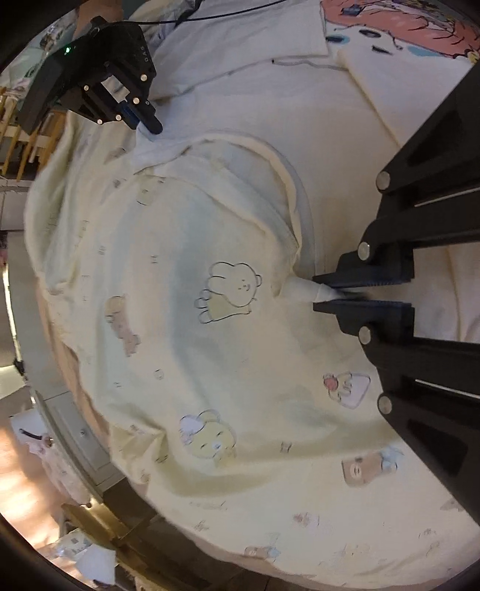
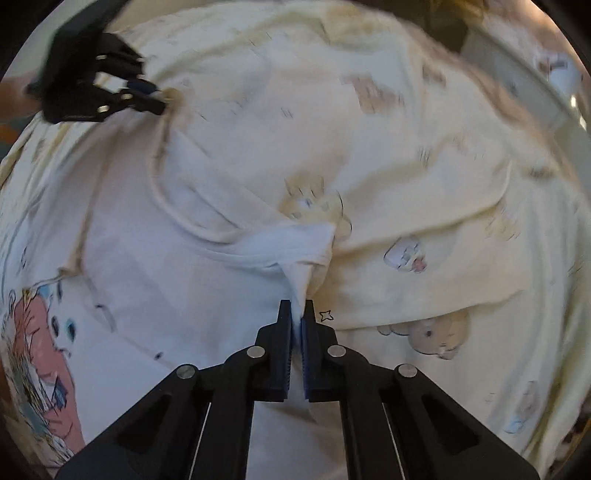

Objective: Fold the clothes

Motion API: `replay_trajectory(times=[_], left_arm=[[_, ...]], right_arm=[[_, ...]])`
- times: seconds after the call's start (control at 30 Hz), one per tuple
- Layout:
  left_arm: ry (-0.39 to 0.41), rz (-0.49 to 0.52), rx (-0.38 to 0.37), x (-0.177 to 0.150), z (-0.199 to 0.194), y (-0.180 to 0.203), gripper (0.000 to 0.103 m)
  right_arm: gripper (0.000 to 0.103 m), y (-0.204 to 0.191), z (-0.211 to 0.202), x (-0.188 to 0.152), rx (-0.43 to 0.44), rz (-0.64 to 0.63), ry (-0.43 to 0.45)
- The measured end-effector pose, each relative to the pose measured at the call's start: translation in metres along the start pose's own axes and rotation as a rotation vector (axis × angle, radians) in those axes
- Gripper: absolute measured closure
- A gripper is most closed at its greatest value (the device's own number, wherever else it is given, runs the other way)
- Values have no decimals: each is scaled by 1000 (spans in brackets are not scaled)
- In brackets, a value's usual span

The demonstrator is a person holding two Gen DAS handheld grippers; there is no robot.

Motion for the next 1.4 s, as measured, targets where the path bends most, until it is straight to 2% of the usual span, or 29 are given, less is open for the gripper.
replay_trajectory(times=[0.27,0.5,0.67,0.9,1.0,1.1,1.23,1.3,1.37,1.4], left_arm=[[37,78,-40,-9,-66,11,98],[69,141,-59,-57,-129,36,98],[74,197,-83,-105,-174,74,98],[80,252,-161,-191,-231,141,98],[57,255,-219,-241,-247,172,98],[20,254,-317,-300,-258,210,98],[-48,240,-417,-364,-257,251,98],[-55,227,-393,-371,-246,253,98],[-60,213,-365,-376,-235,253,98],[-38,190,-336,-371,-229,249,96]], right_arm=[[100,-32,-72,-3,-20,-83,11],[100,-83,-124,-14,-1,-101,47],[100,-144,-157,-28,28,-106,74],[100,-251,-185,-67,117,-155,44],[100,-307,-194,-91,191,-184,13],[100,-359,-193,-115,269,-207,-29],[100,-429,-181,-148,371,-236,-96],[100,-446,-170,-159,353,-252,-127],[100,-437,-156,-158,318,-176,-106],[97,-431,-151,-155,293,-145,-90]])
Point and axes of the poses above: each gripper's, at about its wrist camera, not at the fingertips, and z roughly the way its jaws point, y to its right, x to its top, the point moved 7 cm from there along z, roughly the way its jaws point, and after that the axes turned 15 degrees about -z, right-handed, at the moved point
